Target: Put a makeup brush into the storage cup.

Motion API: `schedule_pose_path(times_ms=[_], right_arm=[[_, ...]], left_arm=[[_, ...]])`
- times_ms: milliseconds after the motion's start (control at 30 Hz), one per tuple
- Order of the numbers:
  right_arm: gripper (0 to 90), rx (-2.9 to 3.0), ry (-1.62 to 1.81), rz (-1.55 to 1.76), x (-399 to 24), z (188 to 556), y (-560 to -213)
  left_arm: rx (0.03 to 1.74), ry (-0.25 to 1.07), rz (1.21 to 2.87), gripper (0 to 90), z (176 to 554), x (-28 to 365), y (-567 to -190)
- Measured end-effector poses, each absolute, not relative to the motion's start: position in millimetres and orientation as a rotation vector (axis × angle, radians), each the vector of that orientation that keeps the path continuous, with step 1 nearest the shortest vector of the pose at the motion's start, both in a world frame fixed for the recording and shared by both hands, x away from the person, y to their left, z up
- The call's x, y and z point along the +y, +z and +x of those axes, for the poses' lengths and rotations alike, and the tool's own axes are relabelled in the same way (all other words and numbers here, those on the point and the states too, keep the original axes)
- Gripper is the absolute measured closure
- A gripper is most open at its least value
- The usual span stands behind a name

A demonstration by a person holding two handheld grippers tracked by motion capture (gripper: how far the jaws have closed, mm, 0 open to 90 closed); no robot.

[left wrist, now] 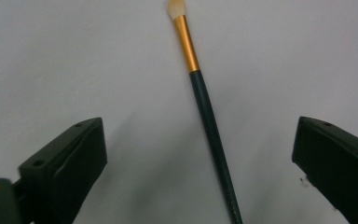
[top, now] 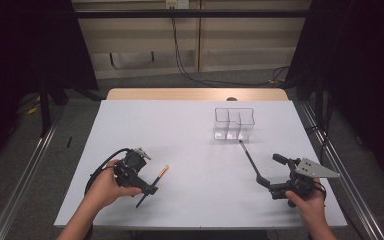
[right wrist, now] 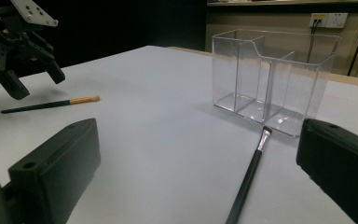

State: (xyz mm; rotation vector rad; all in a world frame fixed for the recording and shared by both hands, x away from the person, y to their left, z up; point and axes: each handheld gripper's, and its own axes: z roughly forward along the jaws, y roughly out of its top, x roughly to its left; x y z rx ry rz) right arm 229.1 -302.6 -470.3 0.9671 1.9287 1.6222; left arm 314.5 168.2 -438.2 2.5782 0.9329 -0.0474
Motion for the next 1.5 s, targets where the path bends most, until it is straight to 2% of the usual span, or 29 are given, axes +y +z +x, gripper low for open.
schedule_pose_path(times_ms=[133,233,400,933,1000,1267,1333,1500], right_arm=[[0.0,1.925,1.620,0.966,-304,228,-470],[0.0,1.924,1.614,0.966,-305,227,-470],[0.0,1.919,1.610,0.965,-306,224,-469],[0.0,1.905,1.591,0.980,-313,219,-468],[0.0,1.902,1.589,0.980,-313,220,-468],[0.0,1.911,1.582,0.978,-312,221,-468],[0.0,1.912,1.579,0.982,-312,221,-468],[0.0,1.916,1.577,0.978,-312,222,-468]], left_arm=[[0.935,-0.057,2.591,14.4,314,165,-437],[0.972,-0.073,2.585,15.4,316,164,-438],[0.991,-0.051,2.626,23.0,318,163,-439],[0.970,-0.062,2.733,47.2,313,151,-444],[0.960,-0.032,2.745,49.4,312,150,-444],[0.971,0.006,2.803,66.8,309,143,-443],[0.976,-0.004,2.816,75.2,307,140,-442],[1.017,-0.020,2.818,80.7,307,137,-443]])
